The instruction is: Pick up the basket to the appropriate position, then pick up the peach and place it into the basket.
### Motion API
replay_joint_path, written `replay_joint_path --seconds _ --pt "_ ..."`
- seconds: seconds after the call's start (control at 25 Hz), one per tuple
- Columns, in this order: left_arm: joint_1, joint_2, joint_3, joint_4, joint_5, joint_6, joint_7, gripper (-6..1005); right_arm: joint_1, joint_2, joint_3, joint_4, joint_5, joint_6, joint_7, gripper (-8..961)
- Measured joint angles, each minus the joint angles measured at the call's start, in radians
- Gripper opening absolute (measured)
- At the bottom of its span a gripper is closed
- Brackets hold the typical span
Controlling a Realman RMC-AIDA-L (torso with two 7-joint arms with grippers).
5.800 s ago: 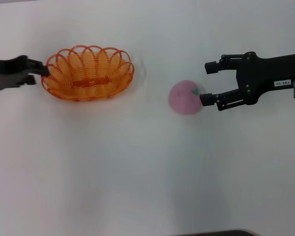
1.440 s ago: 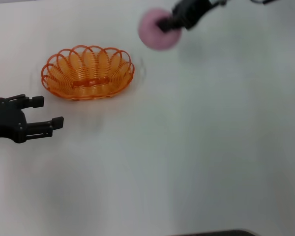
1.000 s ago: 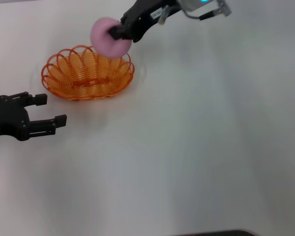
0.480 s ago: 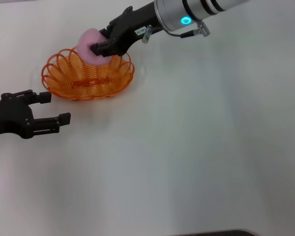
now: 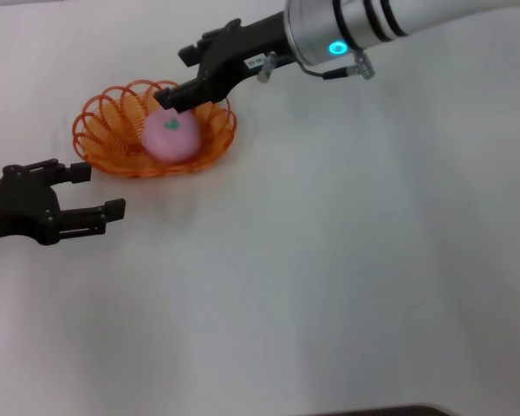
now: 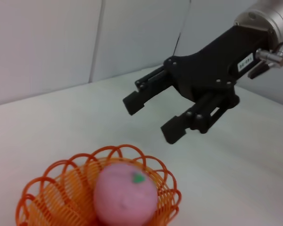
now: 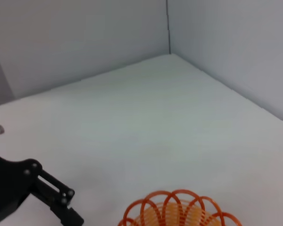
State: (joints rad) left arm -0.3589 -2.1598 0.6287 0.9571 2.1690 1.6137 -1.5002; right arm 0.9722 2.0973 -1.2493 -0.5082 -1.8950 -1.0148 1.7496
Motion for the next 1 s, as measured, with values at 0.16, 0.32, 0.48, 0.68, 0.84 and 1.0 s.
replay_joint_path --seconds 0.16,0.32,0.48,0.68,0.84,1.0 --pt "0.002 0.0 -0.007 0.0 -0.006 0.0 0.0 843 -0.081 -0.006 0.008 -0.047 0.089 -0.06 -0.046 826" --pt "0.004 0.0 -0.018 0.001 -0.024 0.0 0.001 843 -0.214 -0.014 0.029 -0.154 0.146 -0.185 -0.081 826" --pt "0.007 0.002 -0.044 0.001 -0.039 0.001 0.003 843 -0.348 -0.039 0.095 -0.253 0.145 -0.334 -0.093 826" --pt "0.013 0.005 -0.074 0.0 -0.048 0.009 0.005 843 -0.483 -0.084 0.205 -0.278 0.143 -0.491 -0.142 825" --pt "0.02 0.006 -0.075 0.0 -0.049 0.013 0.001 843 -0.543 -0.111 0.254 -0.276 0.109 -0.532 -0.164 825" --pt "0.023 0.006 -0.075 -0.001 -0.05 0.019 0.001 843 -0.55 -0.113 0.282 -0.271 0.036 -0.534 -0.154 826"
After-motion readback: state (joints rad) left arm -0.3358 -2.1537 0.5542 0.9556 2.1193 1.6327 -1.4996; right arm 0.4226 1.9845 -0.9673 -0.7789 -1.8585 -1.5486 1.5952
